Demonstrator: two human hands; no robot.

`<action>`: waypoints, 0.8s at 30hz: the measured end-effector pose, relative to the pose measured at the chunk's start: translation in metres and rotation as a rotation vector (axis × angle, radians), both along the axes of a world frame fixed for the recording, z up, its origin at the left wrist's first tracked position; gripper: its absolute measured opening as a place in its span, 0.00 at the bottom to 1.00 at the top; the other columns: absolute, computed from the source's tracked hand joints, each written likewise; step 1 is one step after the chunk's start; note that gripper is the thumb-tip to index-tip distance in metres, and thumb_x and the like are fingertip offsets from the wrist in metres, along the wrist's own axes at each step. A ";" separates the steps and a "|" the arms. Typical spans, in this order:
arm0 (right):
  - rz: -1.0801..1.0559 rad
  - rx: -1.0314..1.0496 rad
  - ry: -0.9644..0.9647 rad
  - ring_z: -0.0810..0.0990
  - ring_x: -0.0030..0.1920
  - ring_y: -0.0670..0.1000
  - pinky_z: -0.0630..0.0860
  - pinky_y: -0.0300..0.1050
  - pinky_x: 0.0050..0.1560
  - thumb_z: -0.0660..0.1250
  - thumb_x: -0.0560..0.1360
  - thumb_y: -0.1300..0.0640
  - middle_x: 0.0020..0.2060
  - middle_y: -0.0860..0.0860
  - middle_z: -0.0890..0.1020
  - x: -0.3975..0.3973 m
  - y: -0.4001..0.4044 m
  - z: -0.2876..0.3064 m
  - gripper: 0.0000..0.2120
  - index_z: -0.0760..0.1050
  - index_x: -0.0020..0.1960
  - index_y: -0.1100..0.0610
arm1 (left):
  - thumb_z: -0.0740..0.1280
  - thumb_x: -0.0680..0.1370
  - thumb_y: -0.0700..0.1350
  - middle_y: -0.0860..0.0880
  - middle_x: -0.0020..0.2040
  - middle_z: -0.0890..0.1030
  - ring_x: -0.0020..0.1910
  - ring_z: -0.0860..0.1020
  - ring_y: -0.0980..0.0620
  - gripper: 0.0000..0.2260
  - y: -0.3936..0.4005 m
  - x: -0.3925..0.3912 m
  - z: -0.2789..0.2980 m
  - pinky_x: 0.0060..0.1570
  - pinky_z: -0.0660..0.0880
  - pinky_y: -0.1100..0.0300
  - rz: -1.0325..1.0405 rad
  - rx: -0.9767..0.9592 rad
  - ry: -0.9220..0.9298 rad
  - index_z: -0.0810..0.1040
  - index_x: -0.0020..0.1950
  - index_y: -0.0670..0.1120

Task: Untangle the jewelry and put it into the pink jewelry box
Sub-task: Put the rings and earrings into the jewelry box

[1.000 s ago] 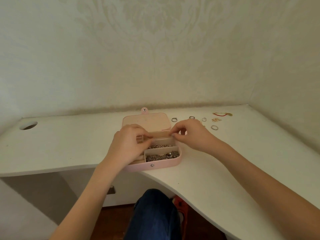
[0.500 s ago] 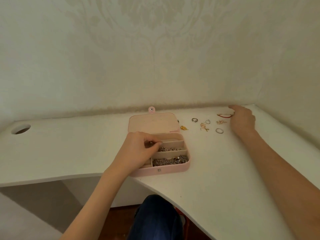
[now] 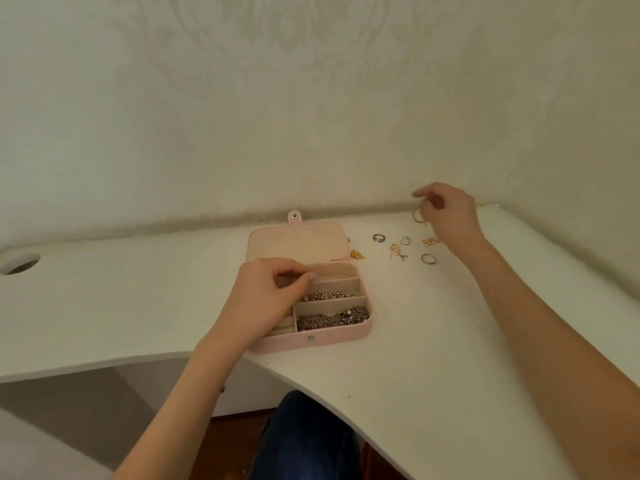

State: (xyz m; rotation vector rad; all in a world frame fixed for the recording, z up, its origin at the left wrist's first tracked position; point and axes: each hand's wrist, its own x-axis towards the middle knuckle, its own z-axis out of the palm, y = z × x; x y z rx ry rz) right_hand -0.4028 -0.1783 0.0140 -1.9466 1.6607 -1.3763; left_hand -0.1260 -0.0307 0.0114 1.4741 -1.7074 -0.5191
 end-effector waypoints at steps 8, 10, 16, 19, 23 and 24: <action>0.718 0.237 -0.239 0.81 0.35 0.46 0.80 0.39 0.42 0.66 0.75 0.68 0.36 0.55 0.83 0.093 0.071 0.065 0.10 0.78 0.55 0.60 | 0.71 0.73 0.40 0.50 0.49 0.83 0.49 0.81 0.57 0.16 -0.013 -0.018 0.026 0.52 0.75 0.66 -0.065 0.003 0.415 0.76 0.60 0.46; 0.783 0.265 -0.257 0.82 0.36 0.46 0.81 0.40 0.43 0.66 0.75 0.68 0.35 0.53 0.83 0.102 0.082 0.065 0.10 0.78 0.54 0.60 | 0.70 0.74 0.39 0.48 0.42 0.84 0.42 0.83 0.55 0.11 -0.011 -0.019 0.030 0.47 0.76 0.66 -0.047 -0.013 0.453 0.77 0.55 0.44; 0.718 0.351 -0.271 0.81 0.33 0.47 0.80 0.38 0.40 0.68 0.73 0.68 0.35 0.56 0.82 0.103 0.087 0.055 0.09 0.78 0.53 0.61 | 0.71 0.73 0.37 0.49 0.38 0.83 0.33 0.83 0.51 0.04 0.002 0.003 0.017 0.43 0.77 0.59 0.060 -0.015 0.397 0.80 0.44 0.45; 0.674 0.407 -0.214 0.82 0.32 0.48 0.81 0.39 0.40 0.68 0.73 0.70 0.35 0.58 0.82 0.099 0.089 0.049 0.10 0.78 0.54 0.62 | 0.71 0.71 0.36 0.50 0.36 0.83 0.35 0.82 0.51 0.08 0.007 0.008 0.012 0.40 0.77 0.63 0.087 -0.045 0.244 0.80 0.40 0.50; 0.668 0.426 -0.048 0.81 0.35 0.49 0.78 0.37 0.42 0.69 0.72 0.70 0.38 0.56 0.83 0.090 0.093 0.042 0.13 0.78 0.53 0.59 | 0.72 0.70 0.36 0.51 0.35 0.82 0.37 0.81 0.51 0.13 0.005 0.009 0.007 0.42 0.78 0.61 0.113 -0.069 0.189 0.79 0.36 0.55; 0.673 0.412 0.011 0.80 0.37 0.49 0.77 0.37 0.43 0.69 0.71 0.71 0.38 0.55 0.83 0.088 0.095 0.039 0.13 0.78 0.53 0.58 | 0.71 0.70 0.36 0.51 0.35 0.81 0.35 0.80 0.54 0.13 0.004 0.009 0.006 0.40 0.76 0.64 0.116 -0.068 0.185 0.79 0.36 0.55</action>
